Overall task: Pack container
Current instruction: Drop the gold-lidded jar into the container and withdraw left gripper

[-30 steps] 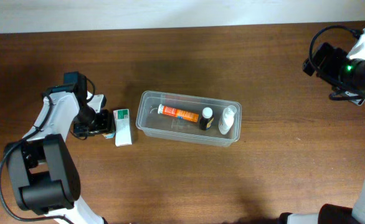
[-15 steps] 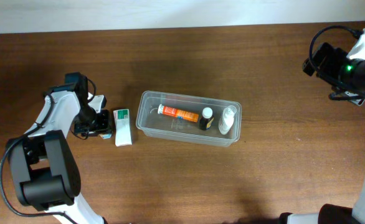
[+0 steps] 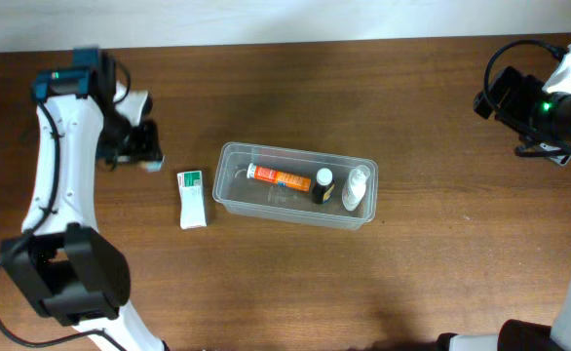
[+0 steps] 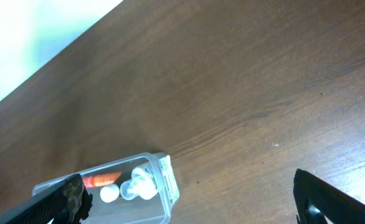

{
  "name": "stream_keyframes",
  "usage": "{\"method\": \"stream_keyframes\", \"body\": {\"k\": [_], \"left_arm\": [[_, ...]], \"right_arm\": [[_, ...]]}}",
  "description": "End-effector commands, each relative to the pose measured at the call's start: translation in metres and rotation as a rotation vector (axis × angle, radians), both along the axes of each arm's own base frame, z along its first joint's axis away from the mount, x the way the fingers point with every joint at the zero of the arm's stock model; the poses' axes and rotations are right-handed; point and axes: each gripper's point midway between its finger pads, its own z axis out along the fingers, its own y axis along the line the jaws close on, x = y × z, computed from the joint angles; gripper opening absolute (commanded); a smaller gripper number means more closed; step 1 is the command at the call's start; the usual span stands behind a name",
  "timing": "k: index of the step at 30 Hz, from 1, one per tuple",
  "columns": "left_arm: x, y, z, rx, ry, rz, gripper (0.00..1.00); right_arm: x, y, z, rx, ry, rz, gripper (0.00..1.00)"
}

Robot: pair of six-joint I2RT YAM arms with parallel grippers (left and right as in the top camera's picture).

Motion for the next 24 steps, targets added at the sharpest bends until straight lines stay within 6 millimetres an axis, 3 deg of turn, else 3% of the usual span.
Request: {"method": "stream_keyframes", "body": {"k": [1,5,8,11,18,24], "left_arm": [[0.011,-0.051,0.048,-0.035,-0.148,-0.196,0.31],[0.014,-0.111,0.055,-0.032,-0.226,-0.407,0.31],[0.015,-0.148,0.04,-0.036,-0.236,-0.492,0.31],[0.011,-0.172,0.014,-0.043,-0.211,-0.545,0.31],[-0.012,-0.189,-0.055,-0.039,-0.057,-0.588,0.31],[-0.024,-0.188,-0.092,-0.033,0.022,-0.579,0.31]], "right_arm": [[0.002,-0.002,0.001,0.007,-0.006,-0.01,0.98],[0.001,-0.002,0.001,0.008,-0.005,-0.01,0.98],[0.001,-0.002,0.001,0.007,-0.005,-0.01,0.98],[0.002,-0.002,0.001,0.007,-0.006,-0.01,0.98],[0.002,-0.002,0.001,0.008,-0.006,-0.01,0.98],[0.001,-0.002,0.001,0.007,-0.005,-0.01,0.99]]}}
